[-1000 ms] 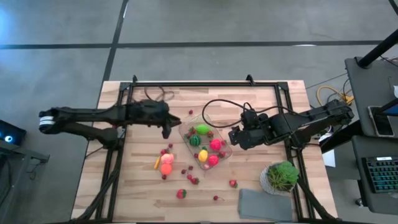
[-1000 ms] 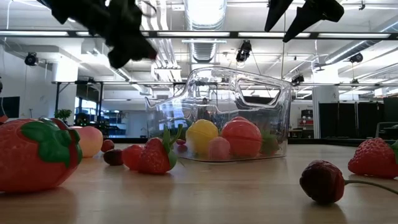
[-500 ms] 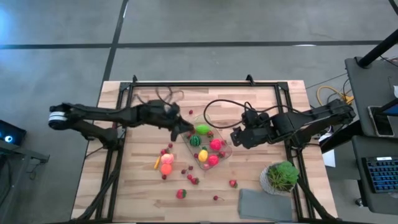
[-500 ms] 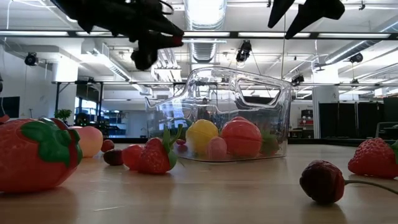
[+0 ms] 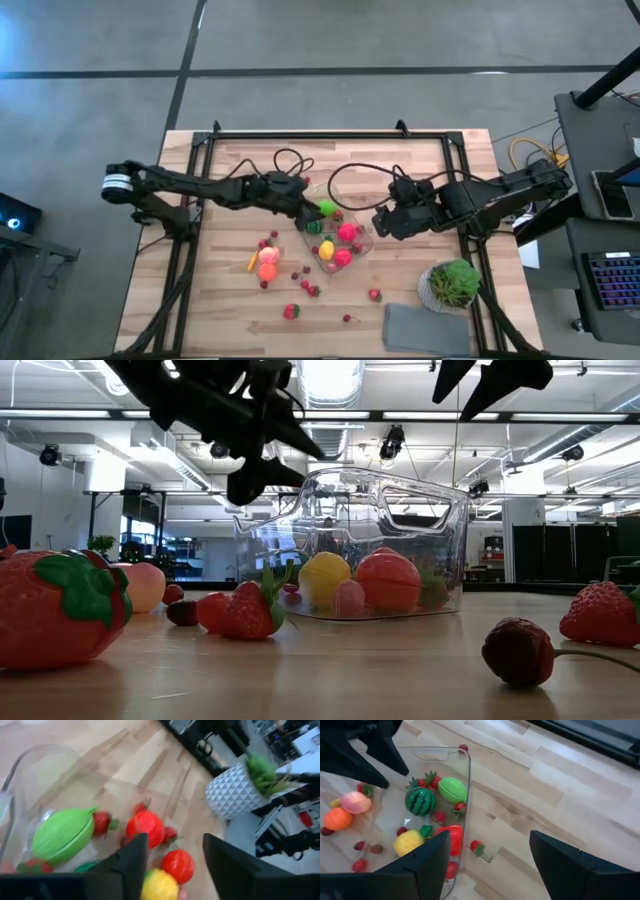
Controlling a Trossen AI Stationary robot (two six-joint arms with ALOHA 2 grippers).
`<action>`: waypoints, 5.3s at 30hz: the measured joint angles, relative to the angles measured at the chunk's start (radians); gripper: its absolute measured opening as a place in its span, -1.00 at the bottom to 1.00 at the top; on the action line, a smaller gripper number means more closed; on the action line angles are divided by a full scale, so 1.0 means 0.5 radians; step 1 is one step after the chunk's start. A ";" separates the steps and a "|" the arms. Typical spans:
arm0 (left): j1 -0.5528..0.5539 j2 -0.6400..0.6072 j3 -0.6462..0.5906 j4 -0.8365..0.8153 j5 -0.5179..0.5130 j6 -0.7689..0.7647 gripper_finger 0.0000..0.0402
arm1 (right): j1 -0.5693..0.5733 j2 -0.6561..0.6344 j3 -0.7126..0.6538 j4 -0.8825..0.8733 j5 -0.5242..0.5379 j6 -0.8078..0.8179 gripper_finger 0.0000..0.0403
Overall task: Pick and placing Produce into tupperware
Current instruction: Put the red cherry into the transparent bin
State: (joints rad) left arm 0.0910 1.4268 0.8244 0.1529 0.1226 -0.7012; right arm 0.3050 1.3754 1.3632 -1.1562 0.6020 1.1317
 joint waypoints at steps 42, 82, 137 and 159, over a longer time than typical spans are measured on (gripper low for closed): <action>0.913 -0.458 -0.093 -1.072 -0.202 0.549 0.37 | -1.226 0.260 0.011 0.964 -0.695 -0.648 0.29; 1.086 0.885 0.866 -1.344 0.452 -0.035 0.18 | -1.278 0.119 -0.012 0.052 -0.605 -0.780 0.21; 0.881 1.121 1.036 -1.551 0.129 -0.363 -0.33 | -1.279 0.119 -0.112 0.015 -0.311 -1.080 0.21; 0.791 1.113 1.043 -1.577 -0.049 -0.264 -0.33 | -1.279 0.119 -0.117 0.010 -0.305 -1.122 0.20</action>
State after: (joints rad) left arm 0.4866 1.9831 1.3457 -0.6357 0.0983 -0.8330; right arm -0.3344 1.4349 1.3048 -1.1511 0.4496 0.5709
